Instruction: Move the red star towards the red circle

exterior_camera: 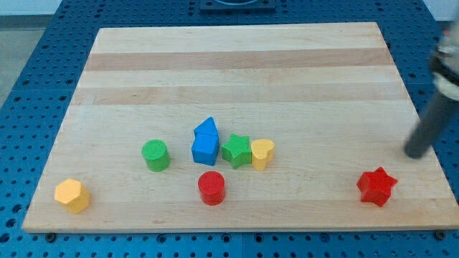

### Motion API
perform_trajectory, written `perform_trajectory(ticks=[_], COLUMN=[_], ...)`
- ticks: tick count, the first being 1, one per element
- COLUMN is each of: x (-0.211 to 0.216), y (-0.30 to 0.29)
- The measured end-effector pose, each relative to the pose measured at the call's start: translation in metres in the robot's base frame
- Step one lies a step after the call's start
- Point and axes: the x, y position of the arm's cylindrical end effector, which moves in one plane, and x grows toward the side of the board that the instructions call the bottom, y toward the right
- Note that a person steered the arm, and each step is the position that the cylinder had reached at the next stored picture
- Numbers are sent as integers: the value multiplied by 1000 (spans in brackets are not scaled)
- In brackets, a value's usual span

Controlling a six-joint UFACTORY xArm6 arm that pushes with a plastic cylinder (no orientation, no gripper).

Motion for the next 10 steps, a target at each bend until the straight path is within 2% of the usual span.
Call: perform_trajectory(ticks=[1,2,4,6,8,10], x=[63,70,37,37,37,37], y=[14,14,-2,-13,-87,-84])
